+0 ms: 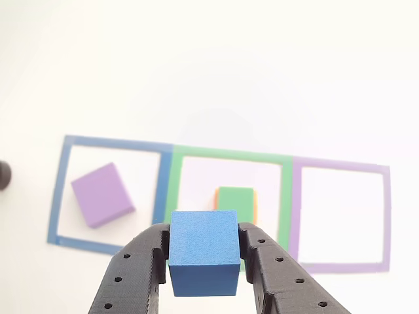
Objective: Tower of hanoi
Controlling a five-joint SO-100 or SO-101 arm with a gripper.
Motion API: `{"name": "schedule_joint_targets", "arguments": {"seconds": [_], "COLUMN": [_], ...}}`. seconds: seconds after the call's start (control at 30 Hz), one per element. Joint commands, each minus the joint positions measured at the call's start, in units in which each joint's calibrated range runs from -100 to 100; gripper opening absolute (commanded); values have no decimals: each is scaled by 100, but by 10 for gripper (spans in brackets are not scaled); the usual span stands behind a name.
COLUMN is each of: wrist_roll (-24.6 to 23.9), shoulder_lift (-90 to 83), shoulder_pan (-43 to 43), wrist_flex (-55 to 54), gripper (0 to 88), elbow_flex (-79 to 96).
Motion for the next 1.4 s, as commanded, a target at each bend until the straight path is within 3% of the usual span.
{"name": "schedule_joint_targets", "arguments": {"seconds": [0.0, 0.43, 0.63, 0.77, 1.03, 1.37], "wrist_roll": [0, 0, 0, 0, 0, 0], "shoulder_lift": [-298, -666, -891, -1171, -1003, 1064], "shoulder_pan": [-250, -959, -1165, -1241, -1470, -1622], "wrist_flex": [494, 591, -405, -1870, -6127, -10214], "gripper": [21, 19, 21, 23, 25, 29], "elbow_flex": [-672, -581, 700, 2390, 5671, 7134]}}
